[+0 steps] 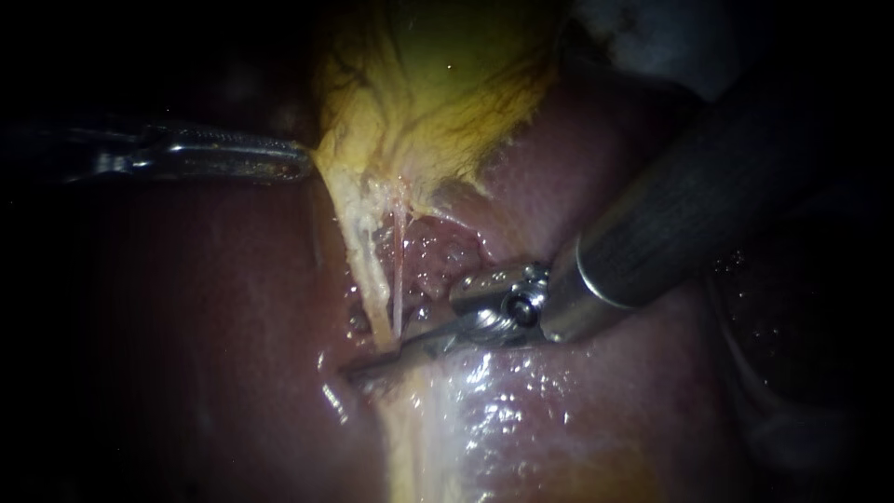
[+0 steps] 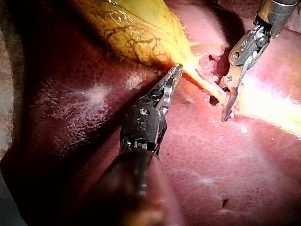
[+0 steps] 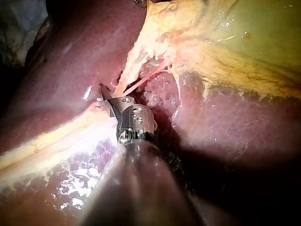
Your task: Clipping second clip left tube
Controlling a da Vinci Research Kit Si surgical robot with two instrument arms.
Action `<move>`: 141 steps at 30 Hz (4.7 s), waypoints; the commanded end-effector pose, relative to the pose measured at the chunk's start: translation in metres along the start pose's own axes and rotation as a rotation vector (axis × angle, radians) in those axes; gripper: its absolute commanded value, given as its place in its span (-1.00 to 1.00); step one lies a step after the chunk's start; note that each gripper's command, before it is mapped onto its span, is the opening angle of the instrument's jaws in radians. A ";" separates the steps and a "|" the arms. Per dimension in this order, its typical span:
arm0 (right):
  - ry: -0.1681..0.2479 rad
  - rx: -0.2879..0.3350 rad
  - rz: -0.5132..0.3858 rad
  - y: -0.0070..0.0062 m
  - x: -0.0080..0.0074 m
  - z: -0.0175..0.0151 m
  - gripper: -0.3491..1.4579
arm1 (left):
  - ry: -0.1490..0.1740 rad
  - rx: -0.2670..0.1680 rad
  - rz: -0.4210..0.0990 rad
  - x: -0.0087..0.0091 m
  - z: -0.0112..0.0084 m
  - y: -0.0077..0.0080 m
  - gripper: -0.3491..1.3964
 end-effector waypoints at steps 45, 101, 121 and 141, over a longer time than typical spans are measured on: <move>0.119 0.086 -0.175 0.0026 0.0006 -0.0102 0.05 | 0.000 0.000 0.000 0.0001 -0.0002 0.0000 -1.00; 0.219 0.414 -0.237 0.0065 -0.0012 -0.0068 0.03 | 0.000 0.000 0.000 0.0001 -0.0001 -0.0001 -1.00; 0.326 0.529 -0.172 0.0017 0.0009 -0.0049 0.05 | 0.000 -0.001 0.000 0.0000 -0.0001 -0.0001 -1.00; 0.275 0.659 -0.150 -0.0027 0.0019 -0.0056 -0.21 | 0.000 0.000 0.000 0.0001 -0.0001 -0.0001 -1.00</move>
